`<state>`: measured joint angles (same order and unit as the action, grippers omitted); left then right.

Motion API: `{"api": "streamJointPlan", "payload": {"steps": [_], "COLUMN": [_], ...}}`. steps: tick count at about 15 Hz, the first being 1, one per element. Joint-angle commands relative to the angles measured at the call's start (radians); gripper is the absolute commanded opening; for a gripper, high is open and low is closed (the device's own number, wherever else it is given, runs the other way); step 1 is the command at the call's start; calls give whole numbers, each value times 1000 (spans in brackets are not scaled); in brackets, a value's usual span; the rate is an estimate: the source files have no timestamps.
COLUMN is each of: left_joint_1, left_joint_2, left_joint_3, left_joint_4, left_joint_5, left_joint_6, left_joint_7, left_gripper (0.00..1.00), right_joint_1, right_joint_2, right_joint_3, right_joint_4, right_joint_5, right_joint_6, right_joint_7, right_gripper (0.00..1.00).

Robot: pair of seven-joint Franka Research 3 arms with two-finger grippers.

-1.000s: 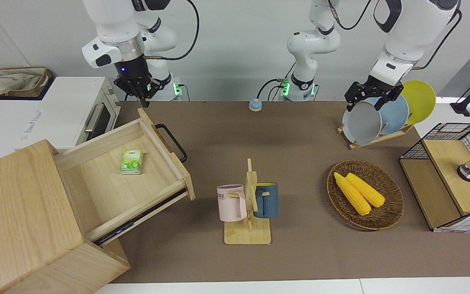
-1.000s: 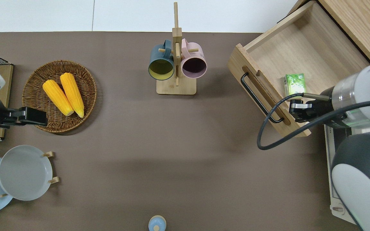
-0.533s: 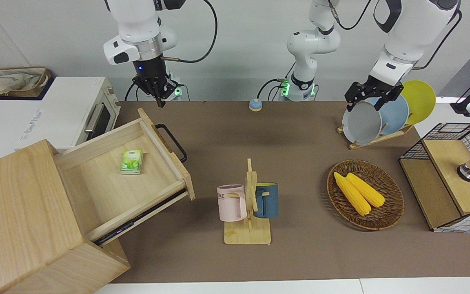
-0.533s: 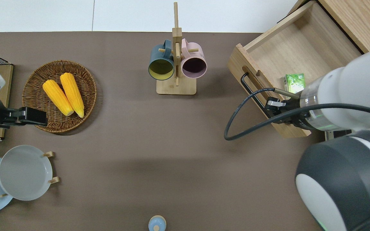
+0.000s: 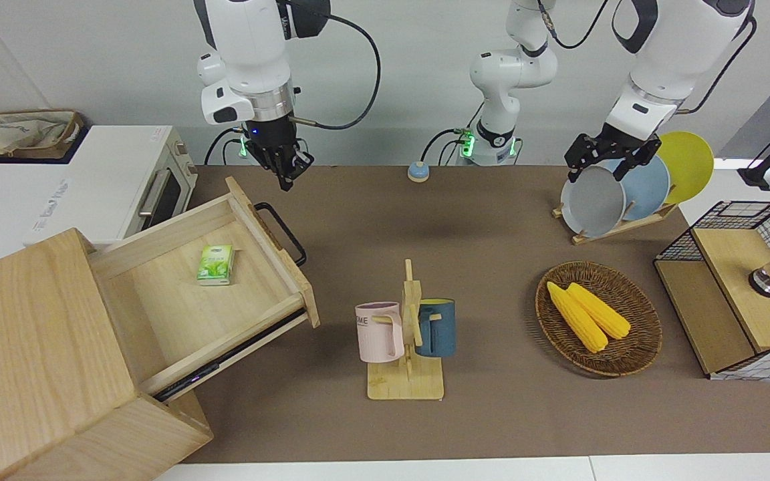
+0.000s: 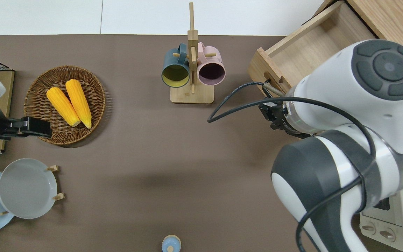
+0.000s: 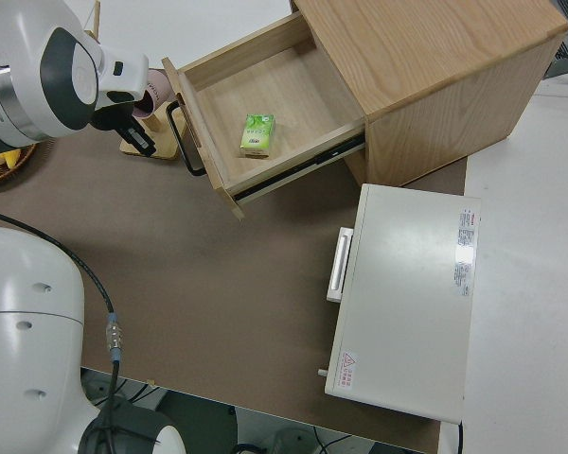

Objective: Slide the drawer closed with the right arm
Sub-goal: 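Push the drawer front away from the robot with the right gripper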

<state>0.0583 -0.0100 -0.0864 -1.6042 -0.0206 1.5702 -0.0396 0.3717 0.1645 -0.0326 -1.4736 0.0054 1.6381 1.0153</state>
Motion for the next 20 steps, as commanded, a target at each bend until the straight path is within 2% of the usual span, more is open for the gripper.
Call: {"api": "streamJointPlan", "payload": {"steps": [1,5,8,11,13,15,20], "left_joint_1": [-6,-6,-5,-5,-6,-5,-5], "left_joint_2": [-10,-10,-11,-10,-10,-10,-10], "left_joint_3": [4,5,5,5,5,4,5], "left_joint_4": [-5,-5,-5,-5,-5,-5,-5], "left_joint_5": [11,11,11,11,11,11,11], "left_joint_6": [-13,-13,-12,-12,-12,-13,-12], "left_joint_7": [7,7,7,7,7,7,7], "left_gripper": [995,998,995,995,998,998,998], "right_joint_1": [-2,6,4,-7,-13,-19,-23], "right_joint_2": [36,87,110,115,133,145,182], "right_joint_3": [5,7,7,7,5,5,5], "right_joint_4": [7,-1,-5,-40,-50,-65,-67], "right_joint_5": [-10,5,11,18,18,18,-1], "right_joint_6": [22,40,55,129,179,259,291], "right_joint_7": [144,265,279,287,293,356,348], "right_gripper": [0,0,0,0,0,0,0]}}
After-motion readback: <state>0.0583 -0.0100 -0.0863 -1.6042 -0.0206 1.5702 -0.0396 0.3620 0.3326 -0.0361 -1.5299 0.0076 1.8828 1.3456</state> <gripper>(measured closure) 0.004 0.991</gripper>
